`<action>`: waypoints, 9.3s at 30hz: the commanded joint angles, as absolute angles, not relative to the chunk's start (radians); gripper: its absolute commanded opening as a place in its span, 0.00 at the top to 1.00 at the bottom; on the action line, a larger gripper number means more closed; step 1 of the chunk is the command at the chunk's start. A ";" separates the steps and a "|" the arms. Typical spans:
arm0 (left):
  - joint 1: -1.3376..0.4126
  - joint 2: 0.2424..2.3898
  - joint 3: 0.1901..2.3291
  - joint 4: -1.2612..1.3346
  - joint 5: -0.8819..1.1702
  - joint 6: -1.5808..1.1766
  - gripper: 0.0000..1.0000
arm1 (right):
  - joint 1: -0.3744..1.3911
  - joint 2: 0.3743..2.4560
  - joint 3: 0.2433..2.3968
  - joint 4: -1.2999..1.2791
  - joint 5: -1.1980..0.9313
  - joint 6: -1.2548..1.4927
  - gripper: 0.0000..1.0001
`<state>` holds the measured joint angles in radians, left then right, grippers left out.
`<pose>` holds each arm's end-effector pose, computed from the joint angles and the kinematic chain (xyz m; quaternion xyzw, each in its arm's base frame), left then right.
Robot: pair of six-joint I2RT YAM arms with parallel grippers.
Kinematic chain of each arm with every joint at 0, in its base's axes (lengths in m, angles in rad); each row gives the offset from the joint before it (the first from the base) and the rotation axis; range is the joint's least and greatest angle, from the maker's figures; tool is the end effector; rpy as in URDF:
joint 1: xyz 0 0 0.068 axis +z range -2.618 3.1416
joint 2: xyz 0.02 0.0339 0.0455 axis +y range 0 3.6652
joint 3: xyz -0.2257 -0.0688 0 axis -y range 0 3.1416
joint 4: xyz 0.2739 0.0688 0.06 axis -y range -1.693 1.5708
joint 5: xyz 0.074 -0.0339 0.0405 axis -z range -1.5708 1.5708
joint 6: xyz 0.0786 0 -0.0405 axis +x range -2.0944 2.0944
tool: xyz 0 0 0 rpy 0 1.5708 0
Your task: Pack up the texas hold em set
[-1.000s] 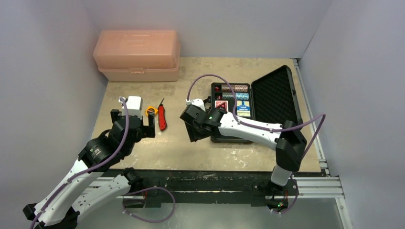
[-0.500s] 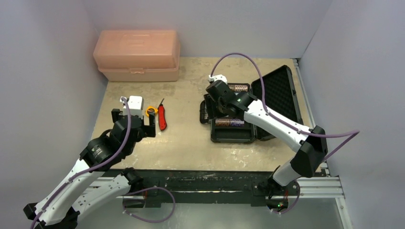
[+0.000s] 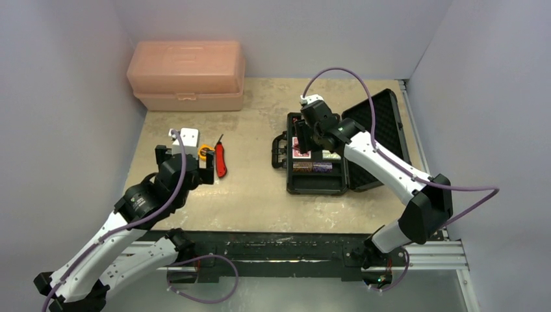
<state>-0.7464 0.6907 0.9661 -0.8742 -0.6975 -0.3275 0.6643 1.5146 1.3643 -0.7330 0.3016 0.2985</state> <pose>0.1842 -0.1016 0.3138 0.0167 0.8460 0.0351 0.5318 0.3149 0.2169 0.2420 -0.1195 0.9245 0.0289 0.3608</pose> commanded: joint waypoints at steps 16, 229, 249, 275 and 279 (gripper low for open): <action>-0.713 0.684 0.858 -0.695 -0.778 -0.220 0.00 | 0.512 1.486 1.280 -0.578 0.194 0.214 0.57; -0.768 1.983 1.893 -0.333 0.425 -0.642 0.40 | -0.112 1.426 1.162 -0.404 -0.153 0.542 0.69; -0.782 2.020 1.896 -0.340 0.423 -0.640 0.41 | -0.057 1.405 1.114 -0.350 -0.265 0.534 0.69; -0.735 1.840 1.560 -0.258 0.336 -0.607 0.41 | 0.089 1.333 1.040 -0.200 -0.488 0.482 0.50; -0.722 1.823 1.529 -0.242 0.329 -0.608 0.41 | 0.116 1.336 1.030 -0.183 -0.500 0.483 0.49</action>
<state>-0.7216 1.8999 1.5433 -0.3538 0.3164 -0.6235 0.0727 1.3457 1.0512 -0.2073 -0.4118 0.4961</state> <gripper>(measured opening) 0.589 0.503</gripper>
